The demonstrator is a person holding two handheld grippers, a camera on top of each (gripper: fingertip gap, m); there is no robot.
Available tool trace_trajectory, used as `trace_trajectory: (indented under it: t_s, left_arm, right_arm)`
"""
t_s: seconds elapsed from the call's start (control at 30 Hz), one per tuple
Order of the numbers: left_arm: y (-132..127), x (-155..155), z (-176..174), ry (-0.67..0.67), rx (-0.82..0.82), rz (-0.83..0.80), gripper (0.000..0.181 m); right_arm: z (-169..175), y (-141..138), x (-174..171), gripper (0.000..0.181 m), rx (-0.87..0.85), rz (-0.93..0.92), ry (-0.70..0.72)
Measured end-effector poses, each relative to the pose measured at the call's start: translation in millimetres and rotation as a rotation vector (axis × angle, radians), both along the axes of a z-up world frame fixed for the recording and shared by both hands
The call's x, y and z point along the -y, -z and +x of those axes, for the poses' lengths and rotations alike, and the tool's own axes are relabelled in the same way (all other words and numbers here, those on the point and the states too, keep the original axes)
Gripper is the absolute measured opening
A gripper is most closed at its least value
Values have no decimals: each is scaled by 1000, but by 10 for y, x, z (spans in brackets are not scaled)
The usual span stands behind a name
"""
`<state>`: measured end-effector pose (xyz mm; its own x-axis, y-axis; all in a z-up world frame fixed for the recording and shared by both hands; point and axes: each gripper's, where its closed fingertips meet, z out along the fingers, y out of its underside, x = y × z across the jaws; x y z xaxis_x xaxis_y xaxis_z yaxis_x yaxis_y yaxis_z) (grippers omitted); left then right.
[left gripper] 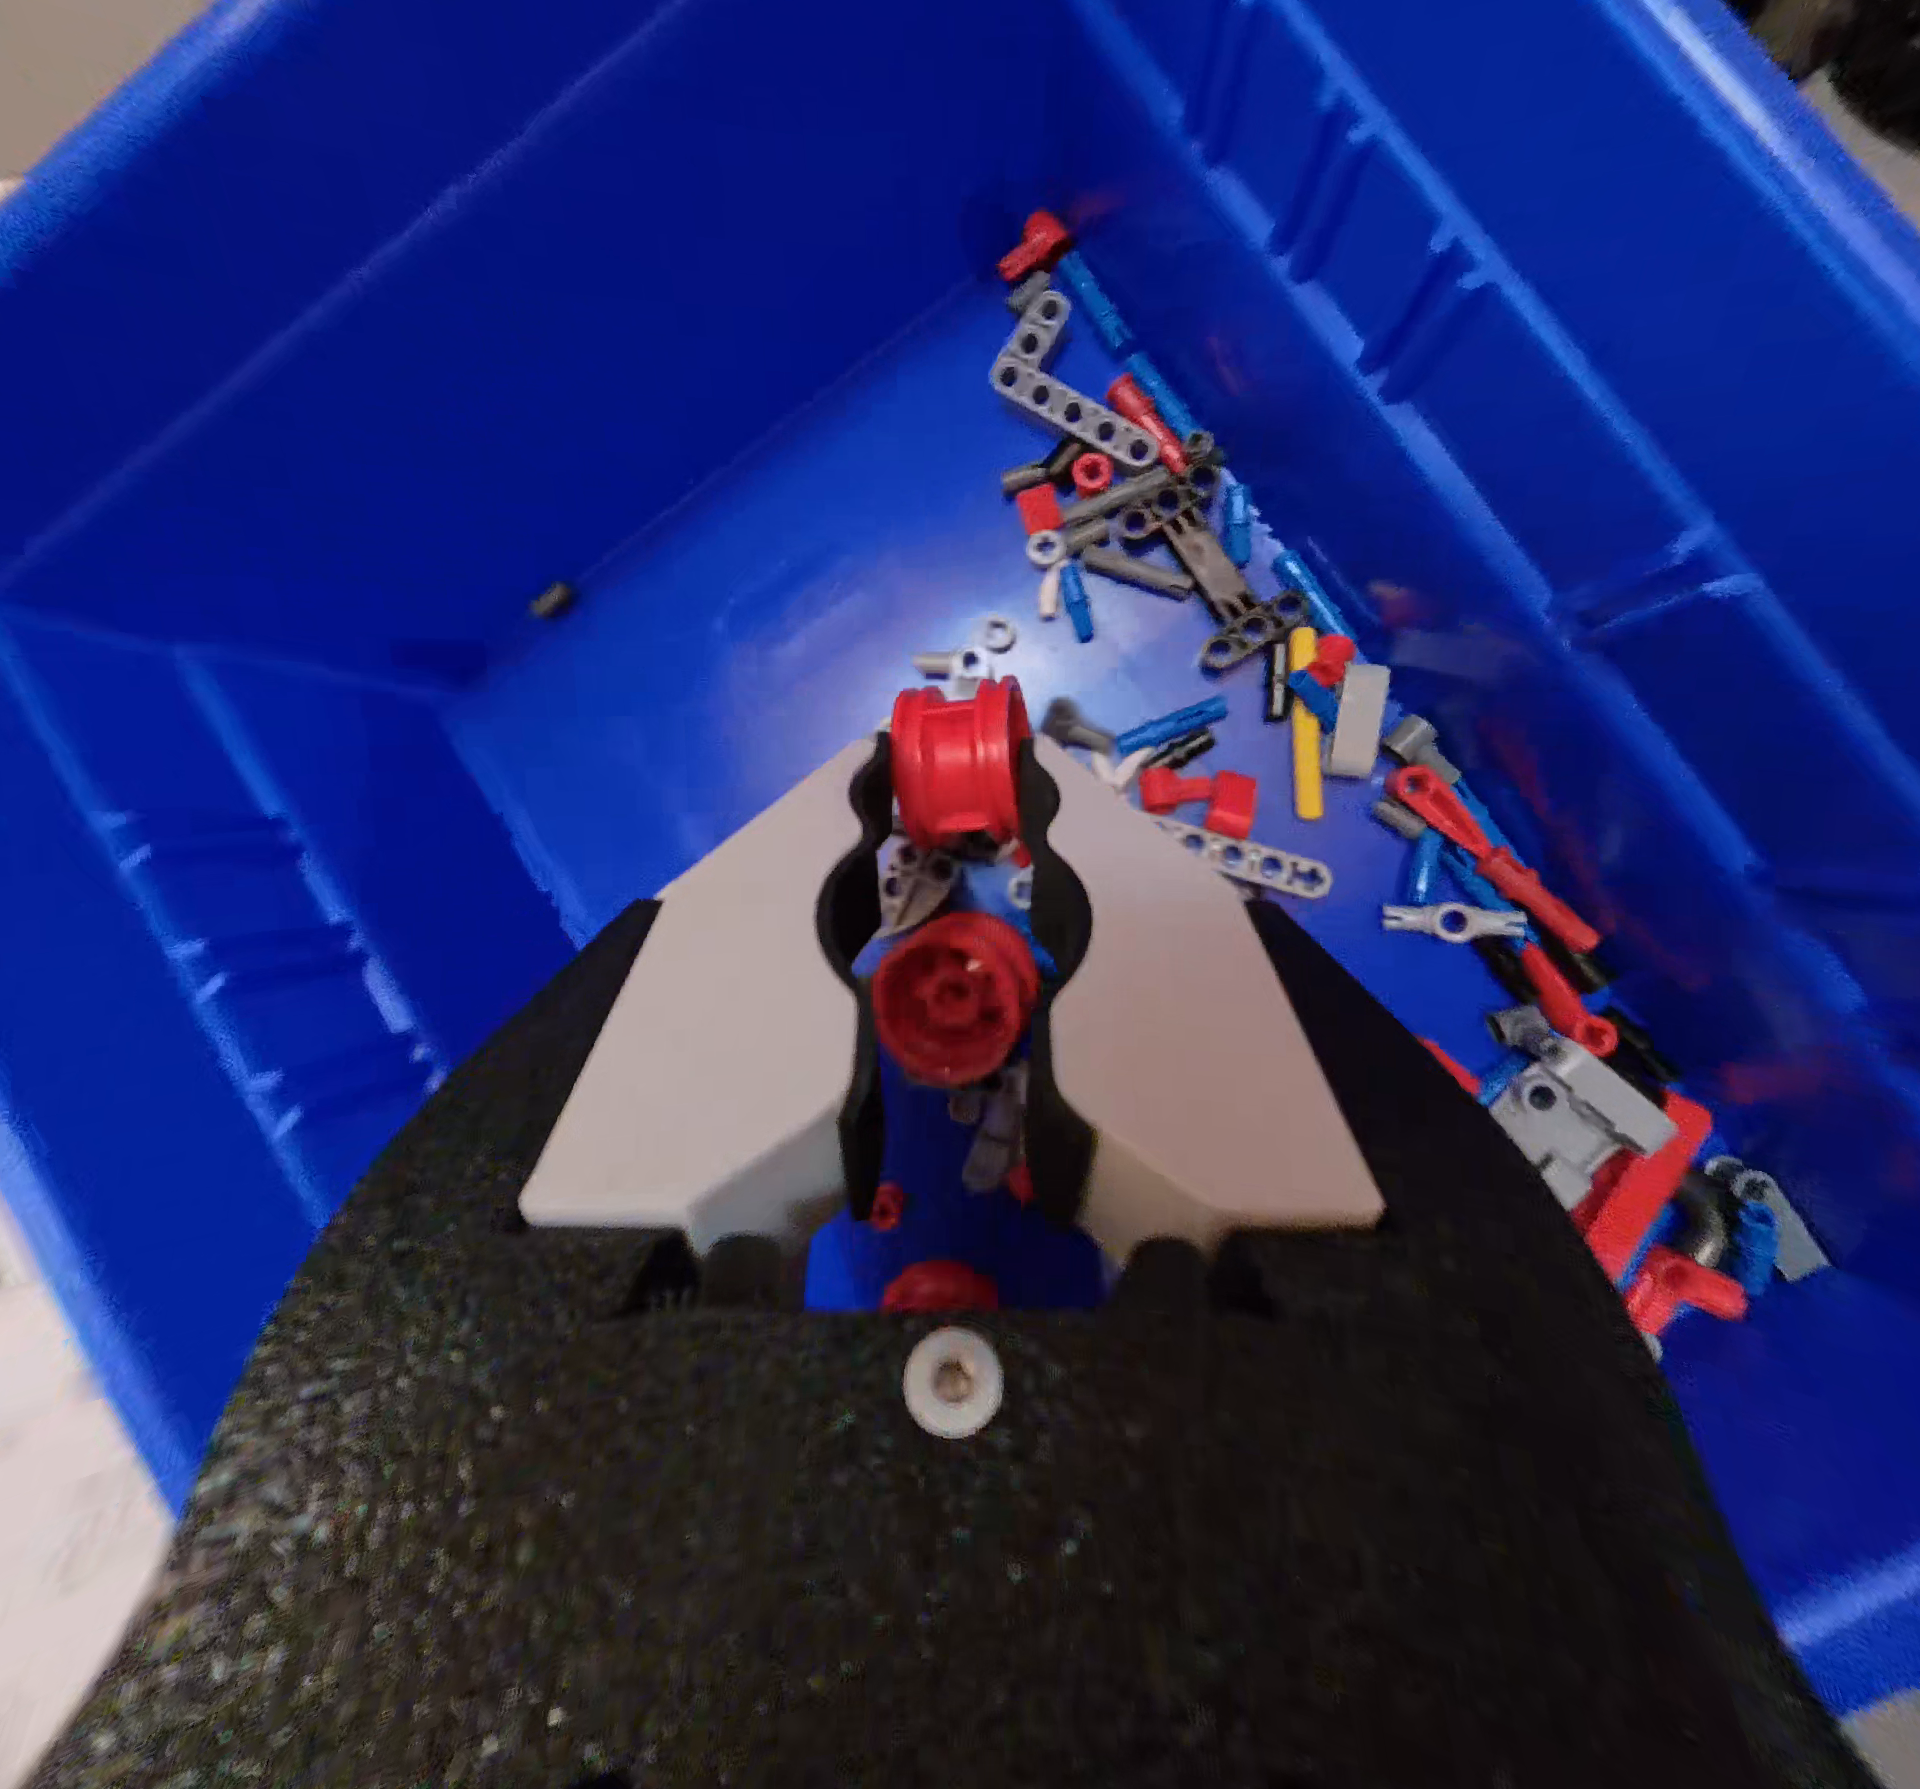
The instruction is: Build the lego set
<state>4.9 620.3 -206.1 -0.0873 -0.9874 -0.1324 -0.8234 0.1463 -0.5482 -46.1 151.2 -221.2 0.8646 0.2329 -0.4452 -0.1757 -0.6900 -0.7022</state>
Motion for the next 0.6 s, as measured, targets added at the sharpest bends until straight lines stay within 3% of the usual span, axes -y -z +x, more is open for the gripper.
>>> trace_trajectory:
  t_s: [0.3,0.6]
  left_arm:
    - [-172,-286,-151,-95,4,73,21]
    - [-201,-299,-382,-64,-105,120,18]
  right_arm:
    - [-1,-5,3,5,-9,-1,-1]
    - [-2,-6,5,5,-6,0,-2]
